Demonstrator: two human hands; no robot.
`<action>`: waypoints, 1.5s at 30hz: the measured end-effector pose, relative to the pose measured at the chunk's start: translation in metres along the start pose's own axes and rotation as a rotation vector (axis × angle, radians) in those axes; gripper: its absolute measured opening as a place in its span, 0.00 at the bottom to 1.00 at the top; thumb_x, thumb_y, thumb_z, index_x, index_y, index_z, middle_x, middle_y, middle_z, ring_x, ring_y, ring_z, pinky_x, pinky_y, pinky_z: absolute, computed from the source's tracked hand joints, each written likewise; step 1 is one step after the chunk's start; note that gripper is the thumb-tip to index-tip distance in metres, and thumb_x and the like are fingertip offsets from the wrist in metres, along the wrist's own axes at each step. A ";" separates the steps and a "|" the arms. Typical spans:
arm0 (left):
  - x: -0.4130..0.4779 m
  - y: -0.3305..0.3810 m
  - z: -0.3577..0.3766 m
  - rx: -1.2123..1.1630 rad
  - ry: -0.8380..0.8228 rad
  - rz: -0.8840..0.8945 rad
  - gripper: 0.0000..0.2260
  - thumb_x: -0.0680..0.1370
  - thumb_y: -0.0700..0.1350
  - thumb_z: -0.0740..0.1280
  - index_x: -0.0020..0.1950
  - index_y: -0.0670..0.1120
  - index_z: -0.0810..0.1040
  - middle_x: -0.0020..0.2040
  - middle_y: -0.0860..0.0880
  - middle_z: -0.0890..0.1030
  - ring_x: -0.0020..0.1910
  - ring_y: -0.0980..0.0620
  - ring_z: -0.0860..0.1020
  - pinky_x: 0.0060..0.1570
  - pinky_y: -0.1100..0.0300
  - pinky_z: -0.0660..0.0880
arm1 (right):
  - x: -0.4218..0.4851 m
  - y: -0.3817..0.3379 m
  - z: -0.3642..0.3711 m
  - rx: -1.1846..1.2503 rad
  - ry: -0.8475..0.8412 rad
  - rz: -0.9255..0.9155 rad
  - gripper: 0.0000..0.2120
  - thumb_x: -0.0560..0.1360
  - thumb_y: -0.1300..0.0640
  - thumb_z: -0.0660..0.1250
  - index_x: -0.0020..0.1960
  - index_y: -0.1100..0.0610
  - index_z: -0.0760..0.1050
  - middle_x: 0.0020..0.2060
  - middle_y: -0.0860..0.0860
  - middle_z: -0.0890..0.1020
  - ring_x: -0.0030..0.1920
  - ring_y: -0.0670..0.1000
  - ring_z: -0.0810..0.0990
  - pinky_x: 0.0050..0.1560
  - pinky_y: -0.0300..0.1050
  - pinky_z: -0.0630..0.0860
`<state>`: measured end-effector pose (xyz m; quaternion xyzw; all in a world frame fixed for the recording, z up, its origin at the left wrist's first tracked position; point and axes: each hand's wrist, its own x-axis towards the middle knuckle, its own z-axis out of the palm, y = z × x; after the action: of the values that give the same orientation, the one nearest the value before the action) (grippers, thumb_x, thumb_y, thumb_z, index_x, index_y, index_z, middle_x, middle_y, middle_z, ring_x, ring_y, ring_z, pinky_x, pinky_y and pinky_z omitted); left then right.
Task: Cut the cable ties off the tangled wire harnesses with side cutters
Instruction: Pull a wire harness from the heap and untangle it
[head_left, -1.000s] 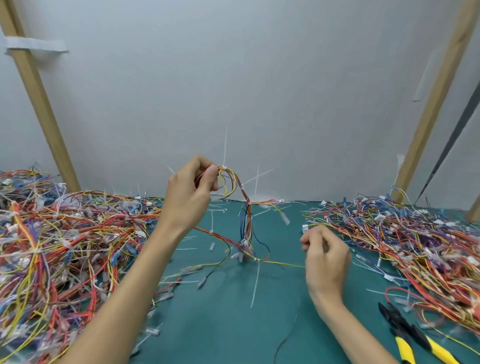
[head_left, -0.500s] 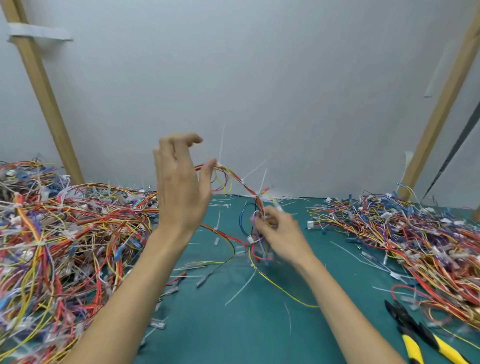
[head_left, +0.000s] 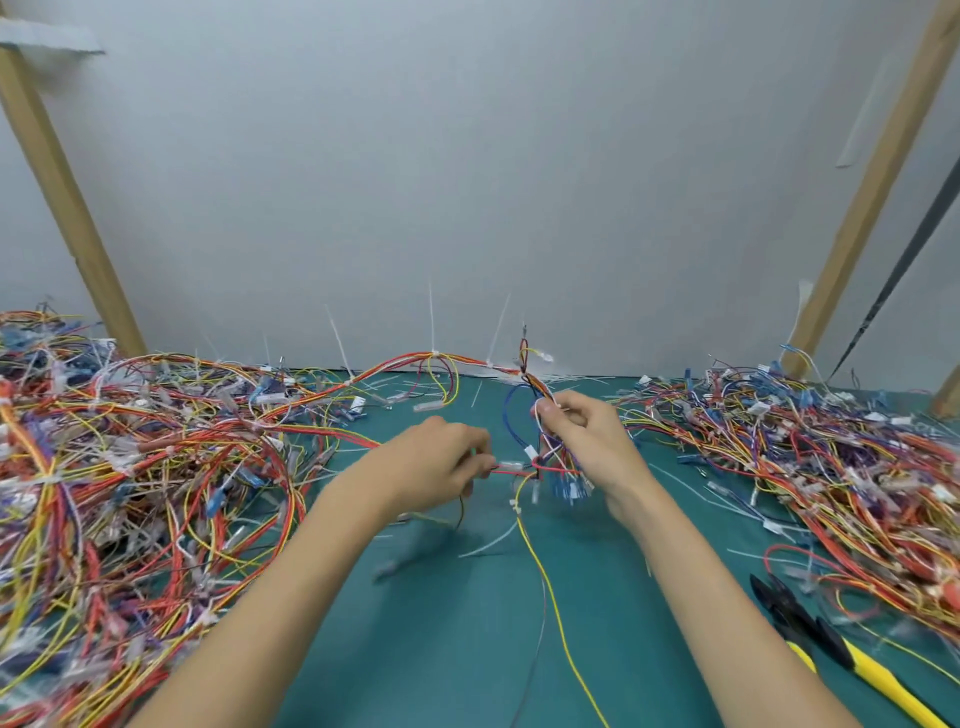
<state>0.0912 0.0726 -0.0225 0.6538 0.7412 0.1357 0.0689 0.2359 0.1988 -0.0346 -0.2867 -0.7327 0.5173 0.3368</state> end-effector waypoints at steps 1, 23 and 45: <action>-0.001 -0.002 -0.002 -0.046 -0.034 -0.002 0.10 0.82 0.48 0.61 0.44 0.49 0.77 0.35 0.53 0.82 0.32 0.65 0.76 0.43 0.65 0.72 | 0.000 0.000 -0.001 0.007 0.000 -0.002 0.09 0.80 0.57 0.63 0.45 0.60 0.77 0.31 0.50 0.76 0.30 0.48 0.77 0.41 0.50 0.79; -0.020 -0.058 -0.033 -0.123 0.039 -0.224 0.20 0.82 0.45 0.62 0.75 0.50 0.66 0.76 0.52 0.65 0.76 0.54 0.58 0.72 0.61 0.55 | 0.022 0.014 -0.046 0.117 0.572 0.018 0.04 0.75 0.58 0.70 0.46 0.59 0.80 0.31 0.49 0.77 0.31 0.48 0.71 0.40 0.50 0.70; -0.001 0.016 -0.042 -0.647 0.231 -0.142 0.15 0.85 0.43 0.53 0.45 0.45 0.77 0.24 0.54 0.75 0.21 0.57 0.72 0.26 0.65 0.70 | -0.004 -0.042 -0.050 -0.858 -0.341 0.123 0.23 0.78 0.64 0.62 0.69 0.44 0.69 0.63 0.52 0.75 0.59 0.51 0.76 0.60 0.42 0.71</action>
<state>0.0944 0.0685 0.0225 0.5253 0.7062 0.4317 0.1974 0.2747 0.2110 0.0163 -0.3538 -0.9070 0.2262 0.0313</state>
